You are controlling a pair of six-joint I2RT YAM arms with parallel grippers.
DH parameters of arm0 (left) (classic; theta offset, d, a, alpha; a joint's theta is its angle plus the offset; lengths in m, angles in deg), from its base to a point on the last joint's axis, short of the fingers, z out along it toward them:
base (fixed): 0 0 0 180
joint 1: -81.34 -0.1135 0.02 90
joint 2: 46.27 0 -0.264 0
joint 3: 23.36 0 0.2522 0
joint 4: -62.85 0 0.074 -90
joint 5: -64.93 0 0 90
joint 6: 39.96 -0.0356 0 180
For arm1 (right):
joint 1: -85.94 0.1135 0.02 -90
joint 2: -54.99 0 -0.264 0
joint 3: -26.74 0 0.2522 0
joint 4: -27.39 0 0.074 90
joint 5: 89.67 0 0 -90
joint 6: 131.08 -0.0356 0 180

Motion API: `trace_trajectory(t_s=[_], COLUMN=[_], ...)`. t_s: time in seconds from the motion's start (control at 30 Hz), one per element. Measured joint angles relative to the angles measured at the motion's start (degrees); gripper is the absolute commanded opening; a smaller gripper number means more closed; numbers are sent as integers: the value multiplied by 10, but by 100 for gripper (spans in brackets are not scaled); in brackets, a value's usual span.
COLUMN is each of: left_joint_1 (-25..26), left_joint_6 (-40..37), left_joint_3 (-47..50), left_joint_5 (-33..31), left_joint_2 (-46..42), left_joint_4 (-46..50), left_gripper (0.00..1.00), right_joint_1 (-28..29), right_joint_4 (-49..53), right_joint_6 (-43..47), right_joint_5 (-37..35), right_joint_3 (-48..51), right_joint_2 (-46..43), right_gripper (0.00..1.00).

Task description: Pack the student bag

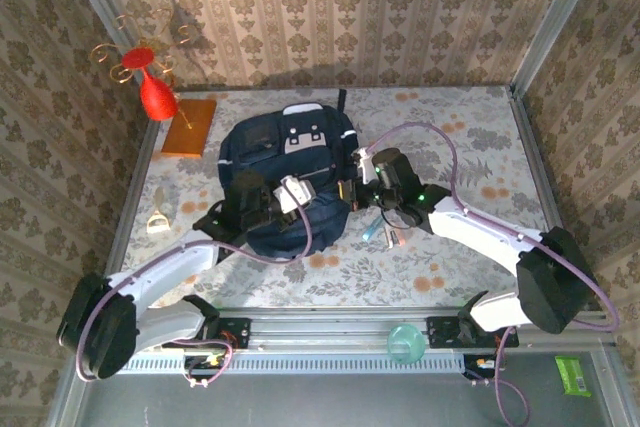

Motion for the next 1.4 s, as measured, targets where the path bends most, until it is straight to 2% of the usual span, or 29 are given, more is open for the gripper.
trace_trajectory(t_s=[0.13,0.23,0.4,0.5,0.63,0.77,0.9,1.17,1.4], left_joint_1=[-25,-29,-40,-6,43,61,70,64,16], left_joint_6=[37,60,85,81,68,48,30,-1,-11], left_joint_3=[36,51,52,40,-2,-45,-70,-74,-26], left_joint_5=[3,-22,-67,-74,-72,-77,-83,-93,-7], left_joint_2=[-35,-52,-77,-76,-43,19,70,80,1], left_joint_4=[-28,-32,-9,8,21,23,32,43,33], left_gripper=[3,31,60,67,68,64,54,0,0], right_joint_1=[-5,-5,-13,-6,5,16,26,28,30], right_joint_4=[2,-2,-3,-8,-24,-31,-33,-32,0], right_joint_6=[0,0,-6,-12,-21,-26,-32,-30,-2], right_joint_5=[-1,6,-8,-8,-8,-7,0,-2,-17], right_joint_3=[-25,-31,-31,-29,-23,-18,-14,4,-14], right_joint_2=[30,42,44,44,43,37,26,13,5], right_gripper=[0,0,0,0,0,0,0,0,0])
